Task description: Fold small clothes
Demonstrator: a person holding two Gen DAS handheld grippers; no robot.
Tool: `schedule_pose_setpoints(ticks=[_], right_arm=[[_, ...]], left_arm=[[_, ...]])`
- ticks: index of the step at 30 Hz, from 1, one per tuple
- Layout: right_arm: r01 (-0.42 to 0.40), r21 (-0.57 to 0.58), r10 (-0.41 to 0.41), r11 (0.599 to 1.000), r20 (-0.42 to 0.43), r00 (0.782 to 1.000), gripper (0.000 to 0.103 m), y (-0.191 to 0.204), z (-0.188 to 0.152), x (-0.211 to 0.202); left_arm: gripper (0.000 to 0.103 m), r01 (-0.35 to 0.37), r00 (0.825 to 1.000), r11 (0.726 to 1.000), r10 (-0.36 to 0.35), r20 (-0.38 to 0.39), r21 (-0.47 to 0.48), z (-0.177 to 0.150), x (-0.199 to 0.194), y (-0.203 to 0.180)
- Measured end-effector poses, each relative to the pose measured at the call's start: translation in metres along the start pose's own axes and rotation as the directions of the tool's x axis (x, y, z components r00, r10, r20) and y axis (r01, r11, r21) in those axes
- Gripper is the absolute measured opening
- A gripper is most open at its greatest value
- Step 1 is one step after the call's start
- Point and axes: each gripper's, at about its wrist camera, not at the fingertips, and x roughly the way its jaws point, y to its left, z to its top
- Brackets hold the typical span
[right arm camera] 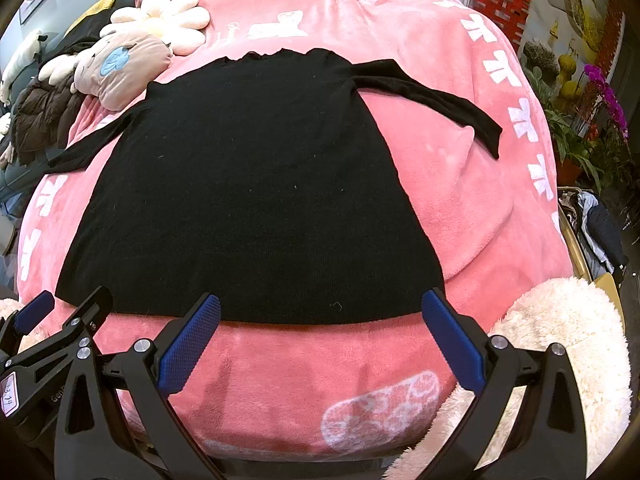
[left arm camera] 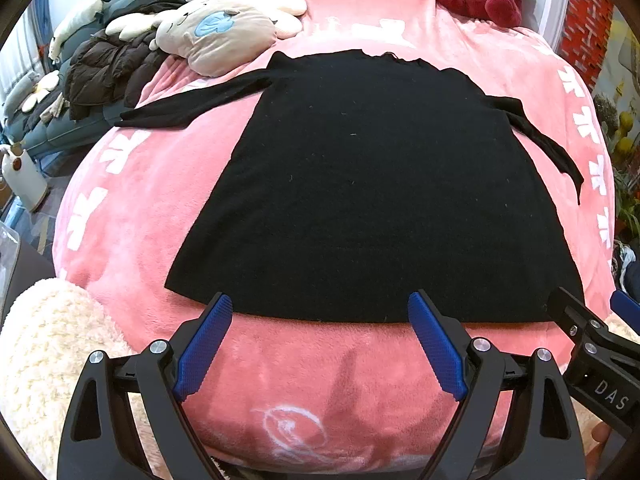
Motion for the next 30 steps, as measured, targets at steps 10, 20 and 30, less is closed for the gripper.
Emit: schedule_pose_setpoints(ticks=[10,20,30], right_arm=[[0.0,-0.001,0.0,1.0,-0.002,1.0,0.098,-0.0005,-0.0014,0.0006],[0.001,-0.001,-0.001,1.0,-0.003,1.0,0.098,-0.0002,-0.0025,0.0014],[0.001,-0.003,-0.001,1.0,-0.004,1.0,0.098,-0.0002,-0.0049,0.0022]], left_arm=[[0.087,0.01,1.0,1.0,-0.01,-0.004,-0.001,-0.001,-0.001,0.0012],[0.087,0.007,1.0,1.0,-0.007,-0.009,-0.001,-0.0003,0.0007,0.0026],[0.087,0.007,1.0,1.0,-0.007,-0.011,0.0,-0.0003,0.0021,0.0032]])
